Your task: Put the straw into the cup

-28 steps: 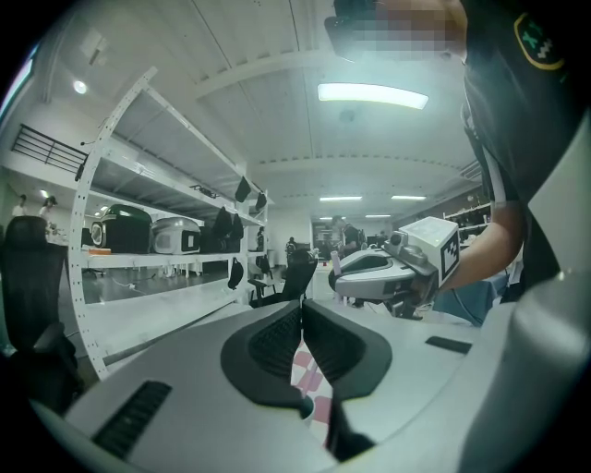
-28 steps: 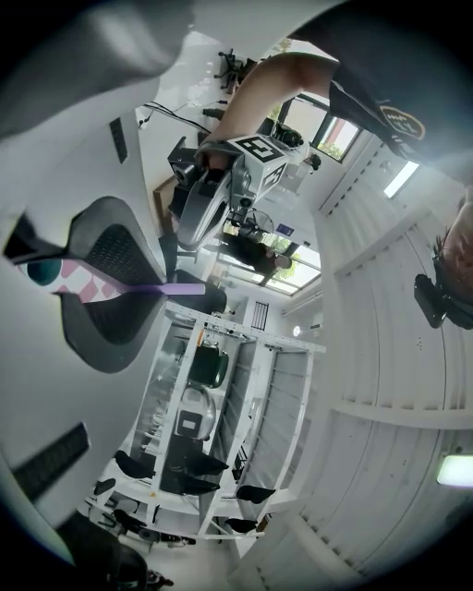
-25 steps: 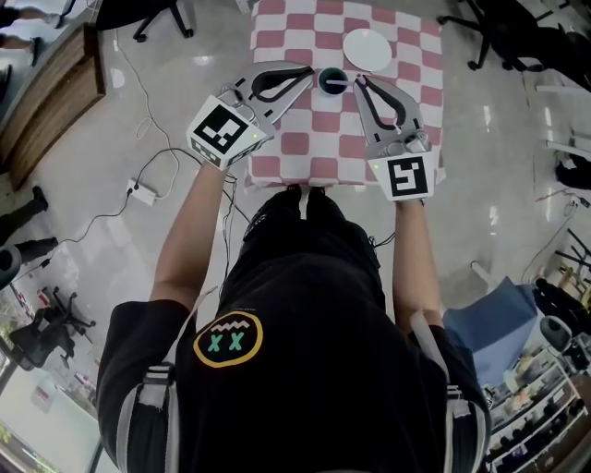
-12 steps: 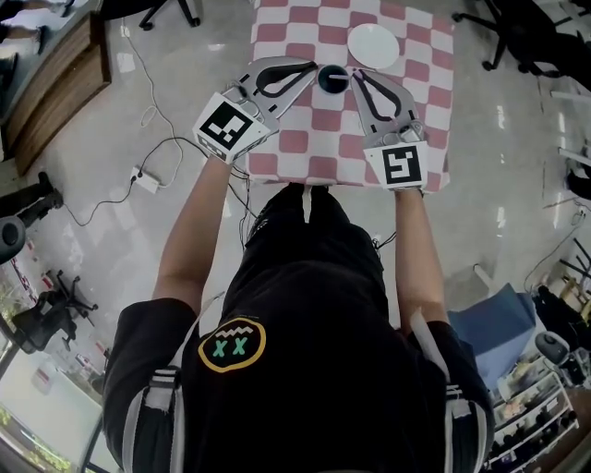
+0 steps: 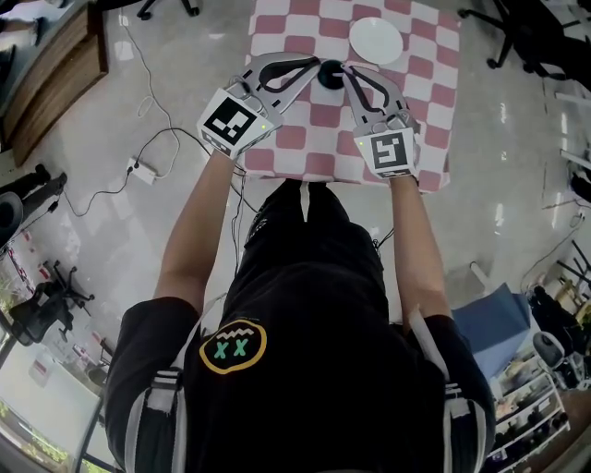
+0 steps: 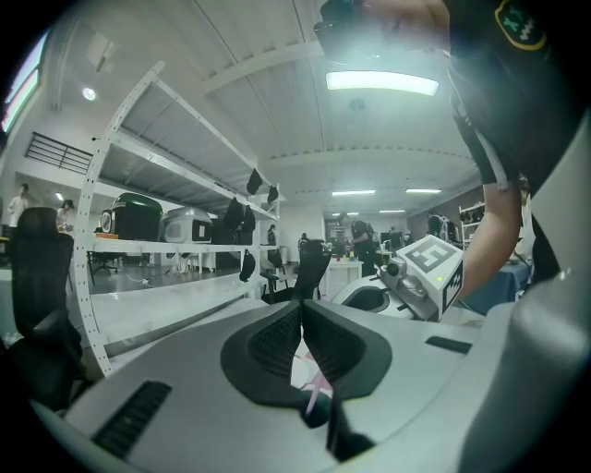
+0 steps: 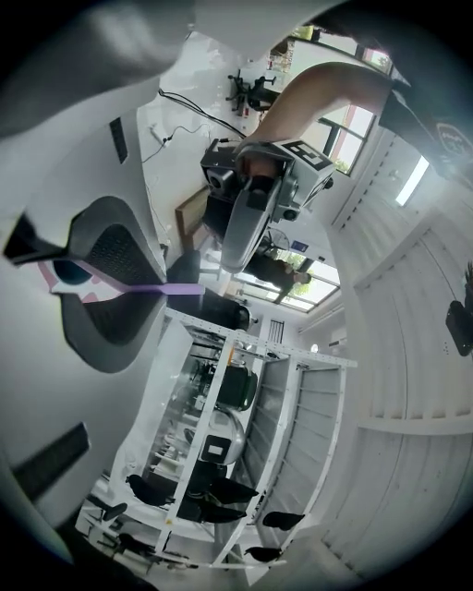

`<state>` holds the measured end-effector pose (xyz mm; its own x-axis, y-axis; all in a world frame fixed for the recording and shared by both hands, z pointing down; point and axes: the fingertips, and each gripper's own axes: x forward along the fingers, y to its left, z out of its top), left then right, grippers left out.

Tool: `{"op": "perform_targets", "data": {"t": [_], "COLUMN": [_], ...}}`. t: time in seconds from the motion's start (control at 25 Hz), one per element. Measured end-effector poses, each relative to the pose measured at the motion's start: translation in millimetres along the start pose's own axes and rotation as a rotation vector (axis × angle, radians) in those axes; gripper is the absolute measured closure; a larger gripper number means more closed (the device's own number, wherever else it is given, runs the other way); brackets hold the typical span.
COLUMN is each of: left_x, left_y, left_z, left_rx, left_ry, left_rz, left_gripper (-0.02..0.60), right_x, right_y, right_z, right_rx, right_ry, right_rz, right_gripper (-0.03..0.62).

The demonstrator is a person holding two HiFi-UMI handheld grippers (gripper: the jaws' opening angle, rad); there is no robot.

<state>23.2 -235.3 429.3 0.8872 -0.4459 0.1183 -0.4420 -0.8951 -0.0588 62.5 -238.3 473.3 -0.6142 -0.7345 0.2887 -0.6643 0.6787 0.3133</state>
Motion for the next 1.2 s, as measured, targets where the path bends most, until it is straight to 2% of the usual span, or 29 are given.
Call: {"op": "perform_targets", "data": {"t": [0.32, 0.52, 0.84, 1.2], "left_x": [6, 7, 12, 13], "left_y": [6, 11, 10, 8], "left_z": [-27, -44, -70, -78], "left_rx": [-0.005, -0.038, -0.060, -0.070], "left_ry": [-0.001, 0.008, 0.039, 0.045], "left_rz": [0.011, 0.024, 0.009, 0.006], "left_gripper": [0.560, 0.560, 0.560, 0.560], "right_x": [16, 23, 29, 31], "right_y": [9, 12, 14, 16], "right_z": [-23, -36, -51, -61], "right_rx": [0.031, 0.059, 0.110, 0.127], "right_ry": [0.018, 0.030, 0.023, 0.024], "right_rz": [0.030, 0.038, 0.036, 0.038], "right_gripper": [0.548, 0.548, 0.548, 0.549]}}
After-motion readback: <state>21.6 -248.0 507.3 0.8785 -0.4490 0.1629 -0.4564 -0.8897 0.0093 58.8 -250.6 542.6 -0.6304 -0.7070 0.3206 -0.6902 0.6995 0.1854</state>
